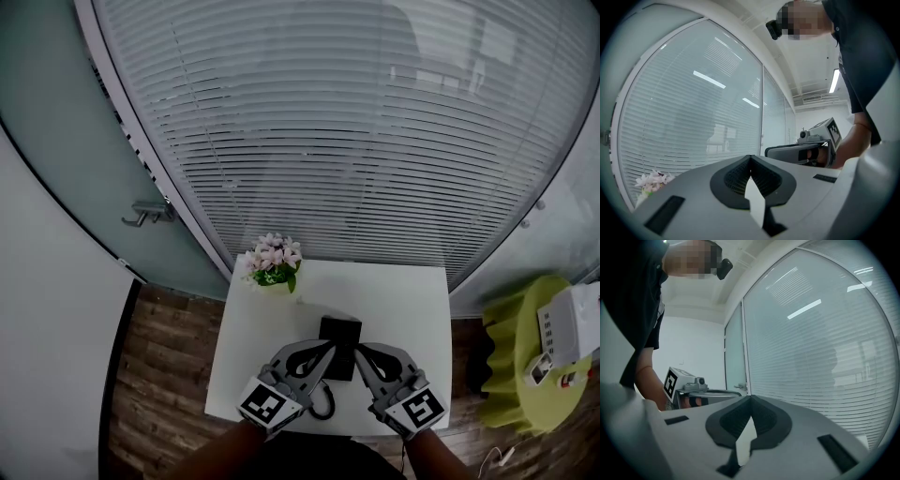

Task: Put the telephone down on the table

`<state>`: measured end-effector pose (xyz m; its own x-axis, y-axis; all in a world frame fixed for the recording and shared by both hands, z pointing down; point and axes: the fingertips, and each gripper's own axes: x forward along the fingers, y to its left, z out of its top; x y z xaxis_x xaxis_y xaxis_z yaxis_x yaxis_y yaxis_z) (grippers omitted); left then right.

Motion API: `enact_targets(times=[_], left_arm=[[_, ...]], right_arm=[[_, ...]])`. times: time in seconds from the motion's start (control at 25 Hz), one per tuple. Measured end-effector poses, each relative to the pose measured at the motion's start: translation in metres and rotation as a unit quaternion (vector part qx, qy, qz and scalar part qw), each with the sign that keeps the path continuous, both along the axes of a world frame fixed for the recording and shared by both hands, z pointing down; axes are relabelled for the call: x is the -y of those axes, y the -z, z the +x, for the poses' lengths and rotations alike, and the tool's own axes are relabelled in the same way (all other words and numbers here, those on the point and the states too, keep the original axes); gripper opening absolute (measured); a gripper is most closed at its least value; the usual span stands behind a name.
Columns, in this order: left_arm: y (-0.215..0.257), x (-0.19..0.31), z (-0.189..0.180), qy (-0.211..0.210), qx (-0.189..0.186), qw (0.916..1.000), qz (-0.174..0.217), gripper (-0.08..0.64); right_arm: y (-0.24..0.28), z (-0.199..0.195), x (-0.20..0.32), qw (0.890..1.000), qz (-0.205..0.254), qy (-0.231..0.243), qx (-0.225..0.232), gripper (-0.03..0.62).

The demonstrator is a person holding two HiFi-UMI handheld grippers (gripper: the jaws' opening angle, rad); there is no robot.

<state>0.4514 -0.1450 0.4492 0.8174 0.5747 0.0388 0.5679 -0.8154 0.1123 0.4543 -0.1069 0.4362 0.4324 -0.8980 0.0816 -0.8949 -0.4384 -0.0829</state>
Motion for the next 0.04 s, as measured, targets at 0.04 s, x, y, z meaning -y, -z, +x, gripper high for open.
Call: enact_targets(times=[0.04], left_arm=[[-0.0001,0.0009,0.0006,0.000,0.000,1.0000,0.001,0.009]], right_arm=[[-0.0002,0.0007,0.0007,1.000,0.001,-0.001,0.001,0.021]])
